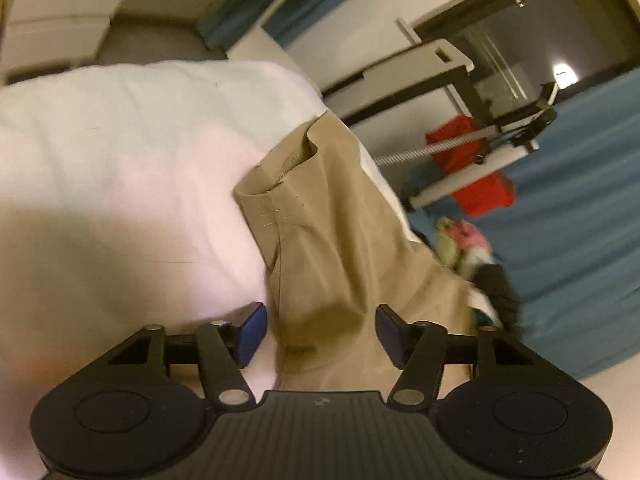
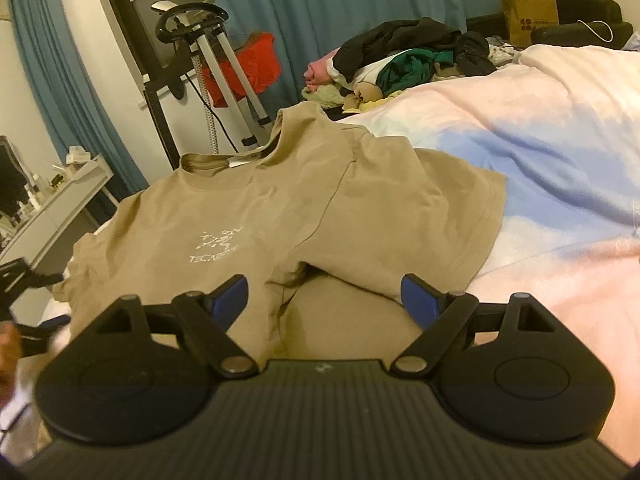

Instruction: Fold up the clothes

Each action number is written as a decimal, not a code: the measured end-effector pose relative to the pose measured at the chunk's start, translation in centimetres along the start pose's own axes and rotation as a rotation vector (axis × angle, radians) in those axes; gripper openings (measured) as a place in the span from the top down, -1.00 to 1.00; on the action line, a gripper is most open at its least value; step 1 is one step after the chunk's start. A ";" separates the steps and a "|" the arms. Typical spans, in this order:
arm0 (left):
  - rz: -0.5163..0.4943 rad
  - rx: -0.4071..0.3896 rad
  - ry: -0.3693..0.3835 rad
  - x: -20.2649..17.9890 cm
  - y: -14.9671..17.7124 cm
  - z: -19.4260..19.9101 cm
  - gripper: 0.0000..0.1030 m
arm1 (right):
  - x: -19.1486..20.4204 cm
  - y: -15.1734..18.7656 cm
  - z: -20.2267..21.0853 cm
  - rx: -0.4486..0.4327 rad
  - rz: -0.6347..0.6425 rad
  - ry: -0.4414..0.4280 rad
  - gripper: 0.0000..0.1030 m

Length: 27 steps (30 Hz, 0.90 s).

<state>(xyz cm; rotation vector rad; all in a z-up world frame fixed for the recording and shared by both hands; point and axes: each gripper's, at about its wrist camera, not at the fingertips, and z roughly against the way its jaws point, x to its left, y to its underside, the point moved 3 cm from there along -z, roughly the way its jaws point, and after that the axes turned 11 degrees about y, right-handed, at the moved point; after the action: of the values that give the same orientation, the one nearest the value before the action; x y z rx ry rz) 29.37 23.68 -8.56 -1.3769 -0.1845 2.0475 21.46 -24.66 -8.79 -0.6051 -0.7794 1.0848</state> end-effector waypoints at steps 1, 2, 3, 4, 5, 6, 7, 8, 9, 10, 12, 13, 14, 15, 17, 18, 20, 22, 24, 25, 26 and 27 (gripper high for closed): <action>-0.029 -0.019 -0.029 -0.3 0.3 -0.4 0.62 | 0.1 0.2 -0.1 0.007 0.003 -0.001 -0.64; -0.063 -0.029 -0.062 -0.7 0.2 -0.7 0.94 | 0.2 0.3 -0.2 0.011 0.005 -0.004 -0.64; -0.112 -0.032 -0.113 -1.1 0.1 -0.7 0.96 | 0.2 0.3 -0.2 0.009 0.008 -0.004 -0.64; -0.162 -0.034 -0.163 -1.6 0.0 -0.8 0.96 | 0.2 0.3 -0.1 0.004 0.011 -0.001 -0.64; -0.226 -0.038 -0.215 -2.2 -0.1 -0.8 0.95 | 0.1 0.2 0.0 -0.001 0.008 0.001 -0.64; -0.312 -0.043 -0.264 -2.9 0.0 -0.8 0.95 | 0.0 0.1 0.2 -0.007 0.005 0.002 -0.64; -0.370 -0.050 -0.295 -3.4 0.2 -0.8 0.95 | -0.2 0.0 0.3 -0.012 0.001 0.003 -0.64; -0.428 -0.053 -0.323 -4.0 0.5 -0.8 0.94 | -0.3 -0.1 0.4 -0.020 -0.006 -0.001 -0.64; -0.487 -0.043 -0.344 -4.5 0.9 -0.9 0.92 | -0.5 -0.2 0.5 -0.028 -0.013 -0.006 -0.64; -0.546 -0.034 -0.365 -5.0 1.3 -1.0 0.81 | -0.5 -0.2 0.4 -0.035 -0.007 0.001 -0.64; -0.652 -0.017 -0.403 -6.2 2.1 -1.0 0.58 | -0.5 -0.3 0.4 -0.047 0.010 0.013 -0.64; -0.671 -0.014 -0.404 -6.8 2.5 -0.6 0.34 | -0.6 -0.3 0.5 -0.054 0.013 0.011 -0.64; -0.679 -0.012 -0.393 -7.3 3.1 0.1 0.10 | -0.6 -0.4 0.6 -0.061 0.014 0.008 -0.64; -0.691 -0.009 -0.379 -8.0 3.6 0.8 0.03 | -0.7 -0.5 0.8 -0.069 0.016 0.009 -0.64; -0.741 0.009 -0.347 -9.9 5.5 2.6 -0.19 | -1.0 -0.8 1.3 -0.089 0.021 0.012 -0.64; -0.774 0.018 -0.341 -11.1 6.7 3.4 -0.22 | -1.1 -0.9 1.7 -0.100 0.022 0.013 -0.64; -0.825 0.019 -0.299 -13.3 9.6 5.8 -0.42 | -1.8 -1.7 2.1 -0.101 0.038 0.014 -0.64; -0.862 0.029 -0.212 -15.1 13.0 8.6 -0.55 | -2.6 -2.8 2.2 -0.079 0.045 0.017 -0.64; -0.879 0.043 -0.124 -16.3 16.0 11.0 -0.59 | -4.1 -4.6 2.0 -0.061 0.037 0.006 -0.64; -0.888 0.063 -0.098 -16.8 17.5 11.7 -0.59 | -5.0 -5.6 1.8 -0.067 0.026 0.003 -0.64; -0.897 0.084 -0.072 -17.2 19.1 12.3 -0.59 | -6.0 -6.5 1.5 -0.074 0.013 0.001 -0.65; -0.900 0.100 -0.051 -17.5 20.2 12.6 -0.59 | -7.2 -7.1 0.9 -0.066 -0.015 0.009 -0.65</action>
<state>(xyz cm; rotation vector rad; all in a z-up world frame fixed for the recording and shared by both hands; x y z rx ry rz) 13.60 0.68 1.33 -0.9212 -0.5937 1.3067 22.73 -33.83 -4.67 -0.6589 -0.8136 1.0453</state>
